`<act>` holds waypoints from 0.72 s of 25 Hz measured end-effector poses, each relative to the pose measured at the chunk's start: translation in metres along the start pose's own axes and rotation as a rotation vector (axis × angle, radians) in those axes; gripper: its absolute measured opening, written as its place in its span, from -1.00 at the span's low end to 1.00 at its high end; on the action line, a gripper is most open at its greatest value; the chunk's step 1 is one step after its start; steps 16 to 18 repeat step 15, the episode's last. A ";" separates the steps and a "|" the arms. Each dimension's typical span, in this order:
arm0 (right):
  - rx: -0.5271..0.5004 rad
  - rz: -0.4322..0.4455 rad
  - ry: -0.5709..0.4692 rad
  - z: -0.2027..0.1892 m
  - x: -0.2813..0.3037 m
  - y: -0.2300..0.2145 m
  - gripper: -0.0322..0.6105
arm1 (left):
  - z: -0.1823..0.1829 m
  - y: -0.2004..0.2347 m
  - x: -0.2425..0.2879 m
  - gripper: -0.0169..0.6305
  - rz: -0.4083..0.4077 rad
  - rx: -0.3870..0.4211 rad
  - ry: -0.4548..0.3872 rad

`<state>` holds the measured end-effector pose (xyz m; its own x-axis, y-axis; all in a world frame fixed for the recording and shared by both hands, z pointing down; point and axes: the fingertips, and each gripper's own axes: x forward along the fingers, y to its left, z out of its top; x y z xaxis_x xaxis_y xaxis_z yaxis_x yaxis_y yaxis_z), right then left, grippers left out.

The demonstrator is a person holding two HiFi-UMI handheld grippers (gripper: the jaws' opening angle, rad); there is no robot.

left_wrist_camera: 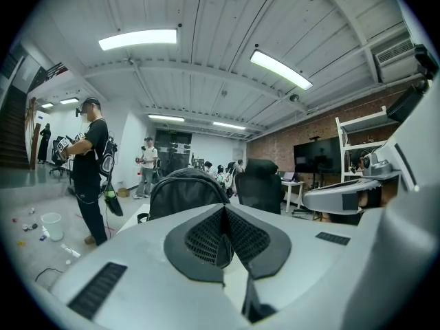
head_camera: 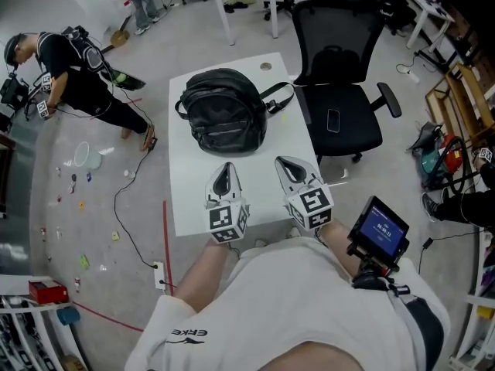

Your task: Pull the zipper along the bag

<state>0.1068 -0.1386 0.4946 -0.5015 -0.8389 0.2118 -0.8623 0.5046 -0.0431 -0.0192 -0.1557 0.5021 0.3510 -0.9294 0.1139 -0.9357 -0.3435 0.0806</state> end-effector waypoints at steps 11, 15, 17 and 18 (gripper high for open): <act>-0.002 0.013 -0.008 0.000 0.001 -0.012 -0.89 | 0.005 -0.005 0.009 -0.94 0.017 0.009 -0.008; -0.003 0.024 -0.012 0.002 0.005 -0.022 -0.89 | 0.007 -0.008 0.018 -0.94 0.026 0.014 -0.013; -0.003 0.024 -0.012 0.002 0.005 -0.022 -0.89 | 0.007 -0.008 0.018 -0.94 0.026 0.014 -0.013; -0.003 0.024 -0.012 0.002 0.005 -0.022 -0.89 | 0.007 -0.008 0.018 -0.94 0.026 0.014 -0.013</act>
